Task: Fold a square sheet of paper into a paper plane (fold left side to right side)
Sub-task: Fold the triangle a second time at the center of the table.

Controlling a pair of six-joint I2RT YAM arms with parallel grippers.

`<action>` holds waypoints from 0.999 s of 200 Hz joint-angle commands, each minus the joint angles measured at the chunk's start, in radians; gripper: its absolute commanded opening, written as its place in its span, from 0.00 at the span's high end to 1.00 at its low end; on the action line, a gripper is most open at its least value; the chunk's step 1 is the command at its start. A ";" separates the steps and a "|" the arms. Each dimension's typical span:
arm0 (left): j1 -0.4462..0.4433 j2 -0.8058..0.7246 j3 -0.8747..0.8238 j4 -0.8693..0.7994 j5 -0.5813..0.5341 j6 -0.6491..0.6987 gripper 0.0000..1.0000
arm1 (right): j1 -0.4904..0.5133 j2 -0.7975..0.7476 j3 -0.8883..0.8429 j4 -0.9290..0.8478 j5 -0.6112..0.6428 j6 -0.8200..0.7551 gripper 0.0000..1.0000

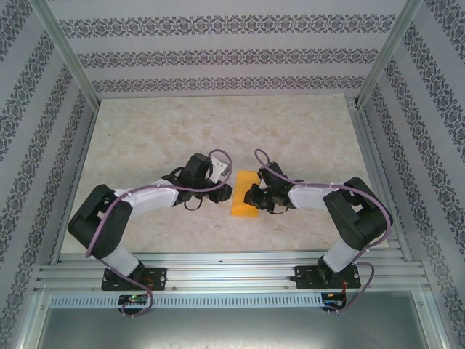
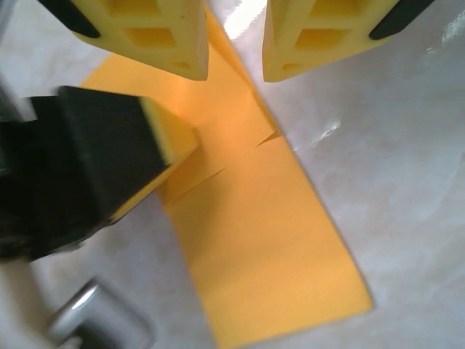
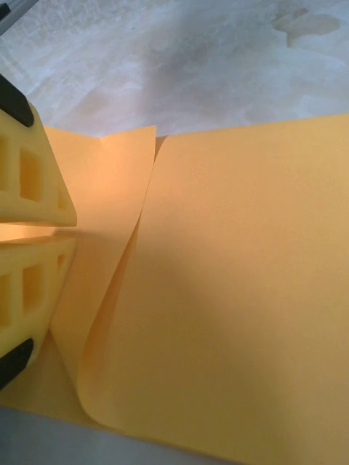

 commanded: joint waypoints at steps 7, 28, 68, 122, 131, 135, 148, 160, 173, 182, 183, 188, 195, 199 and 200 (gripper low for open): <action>-0.014 -0.037 -0.043 0.091 0.137 -0.118 0.74 | 0.011 0.038 -0.020 -0.050 0.049 -0.013 0.87; -0.047 -0.003 -0.043 0.134 0.168 -0.174 0.75 | 0.011 0.037 -0.020 -0.051 0.049 -0.014 0.86; -0.085 0.096 -0.018 0.124 0.144 -0.197 0.76 | 0.012 0.036 -0.019 -0.052 0.046 -0.015 0.86; -0.107 0.178 0.001 0.046 0.110 -0.170 0.77 | 0.011 0.032 -0.020 -0.056 0.049 -0.013 0.86; -0.109 0.182 -0.004 0.032 0.100 -0.166 0.77 | 0.010 0.032 -0.018 -0.057 0.049 -0.016 0.86; -0.110 0.184 -0.006 0.026 0.098 -0.164 0.77 | 0.011 0.033 -0.017 -0.058 0.049 -0.016 0.86; -0.112 0.194 -0.017 0.013 0.091 -0.163 0.77 | 0.010 0.030 -0.016 -0.059 0.047 -0.018 0.86; -0.115 0.202 -0.029 0.008 0.089 -0.168 0.78 | 0.010 0.027 -0.014 -0.053 0.045 -0.023 0.86; -0.120 0.211 -0.040 -0.008 0.077 -0.170 0.78 | 0.009 0.021 -0.014 -0.039 0.038 -0.028 0.86; -0.122 0.216 -0.047 -0.017 0.063 -0.171 0.79 | 0.010 0.013 -0.013 -0.025 0.026 -0.035 0.86; -0.122 0.217 -0.048 -0.018 0.061 -0.172 0.79 | 0.010 0.012 -0.013 -0.023 0.024 -0.035 0.86; -0.122 0.218 -0.053 -0.024 0.053 -0.174 0.79 | 0.009 0.005 -0.010 -0.021 0.021 -0.040 0.86; -0.122 0.218 -0.061 -0.026 0.045 -0.176 0.79 | 0.009 -0.008 -0.004 -0.021 0.018 -0.047 0.86; -0.122 0.218 -0.063 -0.030 0.040 -0.177 0.80 | 0.009 -0.014 -0.002 -0.019 0.014 -0.053 0.86; -0.122 0.218 -0.063 -0.029 0.040 -0.177 0.80 | 0.009 -0.016 -0.001 -0.018 0.014 -0.053 0.86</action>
